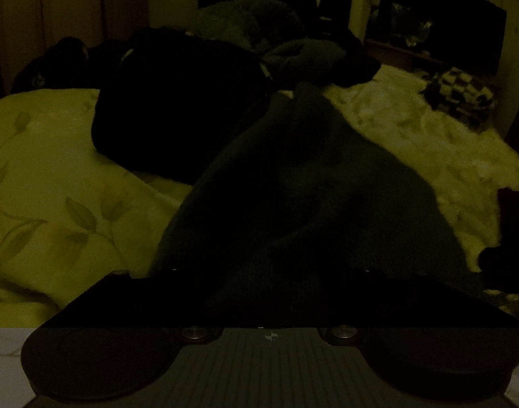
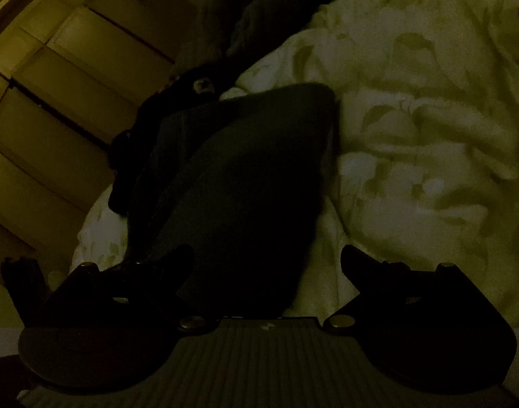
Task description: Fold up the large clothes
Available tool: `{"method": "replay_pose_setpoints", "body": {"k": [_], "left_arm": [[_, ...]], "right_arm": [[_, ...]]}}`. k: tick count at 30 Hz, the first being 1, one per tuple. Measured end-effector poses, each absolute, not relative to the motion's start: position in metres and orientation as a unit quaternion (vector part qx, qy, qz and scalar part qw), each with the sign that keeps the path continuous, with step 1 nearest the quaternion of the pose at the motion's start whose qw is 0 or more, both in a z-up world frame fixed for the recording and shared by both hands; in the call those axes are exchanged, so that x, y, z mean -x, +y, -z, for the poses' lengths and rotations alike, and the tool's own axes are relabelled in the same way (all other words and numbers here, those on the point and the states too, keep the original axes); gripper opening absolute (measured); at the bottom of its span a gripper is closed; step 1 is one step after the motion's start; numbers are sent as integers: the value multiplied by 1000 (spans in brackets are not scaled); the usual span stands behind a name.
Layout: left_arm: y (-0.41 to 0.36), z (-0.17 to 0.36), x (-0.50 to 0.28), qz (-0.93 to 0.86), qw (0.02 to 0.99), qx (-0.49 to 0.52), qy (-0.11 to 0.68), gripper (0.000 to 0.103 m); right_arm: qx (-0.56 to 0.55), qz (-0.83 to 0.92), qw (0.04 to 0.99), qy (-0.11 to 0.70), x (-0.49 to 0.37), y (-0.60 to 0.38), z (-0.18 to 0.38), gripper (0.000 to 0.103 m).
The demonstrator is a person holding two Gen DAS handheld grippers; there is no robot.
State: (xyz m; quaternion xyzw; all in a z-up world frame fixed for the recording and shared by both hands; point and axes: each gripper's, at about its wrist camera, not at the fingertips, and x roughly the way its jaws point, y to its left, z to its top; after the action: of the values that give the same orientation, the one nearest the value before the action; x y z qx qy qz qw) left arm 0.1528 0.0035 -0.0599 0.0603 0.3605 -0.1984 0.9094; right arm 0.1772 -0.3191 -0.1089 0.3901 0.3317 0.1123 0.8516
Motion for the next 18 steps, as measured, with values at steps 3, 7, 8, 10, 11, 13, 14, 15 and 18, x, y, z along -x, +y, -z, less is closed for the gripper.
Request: {"method": "replay_pose_setpoints", "body": {"k": [3,7,8,10,11,13,14,15,18], "left_arm": [[11,46,-145,212,911,-20,354,103],[32,24,-133,220,921,37,319,103],[36,20,-134,218,922,40,316,103],[43,16,-139,208,928,26,308,103],[45,15,-142,202,931,14,304,103],[44,17,-153,198,929,-15,313,103],[43,19,-159,198,926,-27,320,103],[43,25,-167,197,922,-32,332,103],[42,44,-185,203,902,-9,380,103]], "right_arm": [[-411,-120,846,319,-173,-323,109,97],[-470,-129,822,295,-168,-336,114,98],[-485,-131,814,290,-168,-339,116,98],[-500,-138,806,285,-168,-342,118,99],[-504,-143,803,285,-169,-342,119,99],[-509,-151,798,286,-171,-341,121,99],[-509,-155,796,288,-172,-339,122,100],[-509,-159,794,291,-173,-337,123,100],[-508,-168,792,293,-178,-333,126,100]]}}
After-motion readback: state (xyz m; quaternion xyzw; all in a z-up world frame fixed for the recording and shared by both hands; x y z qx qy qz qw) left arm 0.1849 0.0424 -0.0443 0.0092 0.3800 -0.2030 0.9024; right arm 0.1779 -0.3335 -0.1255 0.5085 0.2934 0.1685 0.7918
